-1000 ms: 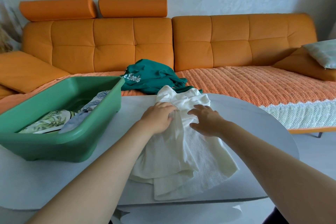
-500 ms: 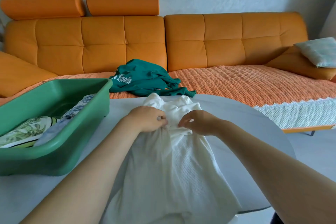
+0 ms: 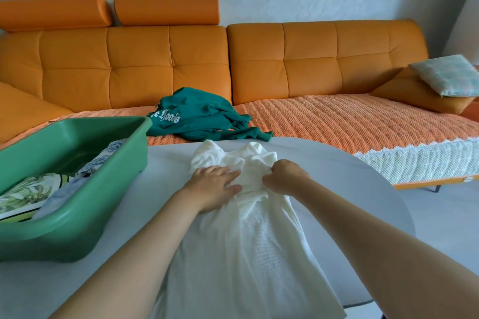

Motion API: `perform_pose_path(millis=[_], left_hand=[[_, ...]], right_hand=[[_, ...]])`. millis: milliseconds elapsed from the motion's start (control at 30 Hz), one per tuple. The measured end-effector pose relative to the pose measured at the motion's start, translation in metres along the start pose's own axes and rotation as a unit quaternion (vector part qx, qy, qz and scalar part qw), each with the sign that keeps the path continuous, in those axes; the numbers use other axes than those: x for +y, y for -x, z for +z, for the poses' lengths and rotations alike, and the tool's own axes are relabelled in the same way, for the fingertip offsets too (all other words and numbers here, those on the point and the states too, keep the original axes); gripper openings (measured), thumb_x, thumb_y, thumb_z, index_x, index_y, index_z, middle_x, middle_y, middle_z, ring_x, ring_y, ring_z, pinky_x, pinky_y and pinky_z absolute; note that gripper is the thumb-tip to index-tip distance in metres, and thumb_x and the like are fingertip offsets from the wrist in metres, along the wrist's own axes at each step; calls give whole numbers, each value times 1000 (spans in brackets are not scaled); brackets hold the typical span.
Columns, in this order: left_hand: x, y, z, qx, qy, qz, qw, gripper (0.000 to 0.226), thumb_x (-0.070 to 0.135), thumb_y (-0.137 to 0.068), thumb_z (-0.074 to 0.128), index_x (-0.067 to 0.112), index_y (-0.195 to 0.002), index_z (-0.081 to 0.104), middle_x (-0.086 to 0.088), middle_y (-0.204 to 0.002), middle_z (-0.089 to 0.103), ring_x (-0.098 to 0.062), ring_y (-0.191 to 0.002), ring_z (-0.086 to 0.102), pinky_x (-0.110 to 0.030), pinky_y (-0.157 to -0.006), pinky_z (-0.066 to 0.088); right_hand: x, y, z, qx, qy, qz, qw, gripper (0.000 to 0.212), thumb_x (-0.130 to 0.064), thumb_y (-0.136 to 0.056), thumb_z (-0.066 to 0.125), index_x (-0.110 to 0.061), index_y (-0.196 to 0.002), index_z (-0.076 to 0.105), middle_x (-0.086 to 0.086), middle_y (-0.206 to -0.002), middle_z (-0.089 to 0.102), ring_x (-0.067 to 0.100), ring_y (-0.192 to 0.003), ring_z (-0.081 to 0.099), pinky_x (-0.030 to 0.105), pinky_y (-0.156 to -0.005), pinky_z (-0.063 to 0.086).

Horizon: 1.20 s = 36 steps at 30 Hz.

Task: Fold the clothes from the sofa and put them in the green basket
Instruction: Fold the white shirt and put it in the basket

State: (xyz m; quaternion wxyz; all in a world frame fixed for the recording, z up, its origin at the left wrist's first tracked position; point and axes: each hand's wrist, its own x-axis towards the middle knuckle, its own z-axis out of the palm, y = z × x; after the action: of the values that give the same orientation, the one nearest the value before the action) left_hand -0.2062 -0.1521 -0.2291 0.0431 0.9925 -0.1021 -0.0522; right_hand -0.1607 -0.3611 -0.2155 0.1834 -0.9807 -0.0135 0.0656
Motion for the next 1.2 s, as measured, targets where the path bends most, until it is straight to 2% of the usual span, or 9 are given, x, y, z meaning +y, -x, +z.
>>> perform_pose_path(millis=[133, 233, 367, 533, 700, 800, 933, 1033, 1200], left_hand=[[-5, -5, -2, 11, 109, -15, 994, 49, 51, -101, 38, 42, -149, 40, 9, -160, 32, -16, -149, 23, -36, -121, 13], [-10, 0, -10, 16, 359, -33, 933, 49, 15, -94, 48, 39, -135, 58, 12, -146, 51, -12, -135, 43, -29, -110, 36], [-17, 12, -17, 176, 439, -124, 872, 51, 14, -82, 50, 38, -125, 59, 3, -131, 60, -20, -119, 55, -36, -96, 50], [-41, 15, -23, 227, 554, -226, 768, 45, 19, -99, 39, 28, -142, 44, -6, -127, 60, -21, -94, 60, -31, -74, 48], [-45, 15, -24, 171, 451, -125, 867, 42, 37, -103, 45, 32, -145, 49, 12, -142, 51, -12, -131, 49, -31, -109, 38], [-42, 9, -21, 152, 426, -125, 883, 23, 39, -99, 51, 39, -113, 69, 14, -110, 64, -10, -108, 58, -26, -91, 41], [-44, 1, -19, 213, 358, -161, 895, 23, 24, -92, 58, 27, -72, 69, 8, -72, 64, -20, -79, 59, -28, -64, 43], [-50, -3, -14, 250, 353, -208, 877, 24, 16, -94, 51, 10, -93, 74, -8, -95, 73, -31, -93, 64, -30, -64, 42], [-59, -2, -12, 233, 264, -264, 898, 41, 12, -95, 50, 10, -136, 51, -13, -134, 53, -34, -123, 50, -40, -96, 44]], right_hand=[[-14, 5, -8, 60, -141, -55, 987, 19, -34, -86, 48, -18, -88, 58, 0, -82, 61, 20, -72, 57, 28, -52, 37], [-38, 14, -15, 89, -227, -111, 963, 19, -35, -88, 51, -18, -81, 54, 0, -74, 56, 18, -65, 53, 29, -52, 39], [-75, 34, -18, -31, -326, -161, 931, 15, -41, -92, 60, -26, -94, 64, 5, -93, 66, 17, -75, 62, 29, -59, 49], [-98, 46, 0, -204, -315, -138, 917, 55, 8, -92, 30, -16, -134, 57, 12, -71, 71, 17, -48, 65, 19, -51, 52], [-110, 43, 6, -199, -242, -146, 938, 65, 18, -79, 49, -23, -126, 66, 17, -85, 72, 17, -56, 66, 16, -52, 49], [-107, 38, 7, -182, -257, -134, 940, 53, 12, -80, 47, -25, -110, 71, 19, -82, 74, 18, -55, 64, 21, -56, 52], [-92, 22, 6, 50, -205, -161, 964, 22, -12, -82, 68, -34, -82, 64, -9, -83, 66, 10, -69, 60, 25, -59, 47], [-81, 10, 12, 120, -25, -246, 962, 31, -40, -79, 77, -41, -107, 64, -12, -121, 58, 13, -115, 52, 29, -84, 45], [-86, -9, 24, -24, 102, -293, 950, 74, -57, -91, 52, -35, -156, 24, -5, -167, 8, 18, -152, 12, 44, -119, 15]])
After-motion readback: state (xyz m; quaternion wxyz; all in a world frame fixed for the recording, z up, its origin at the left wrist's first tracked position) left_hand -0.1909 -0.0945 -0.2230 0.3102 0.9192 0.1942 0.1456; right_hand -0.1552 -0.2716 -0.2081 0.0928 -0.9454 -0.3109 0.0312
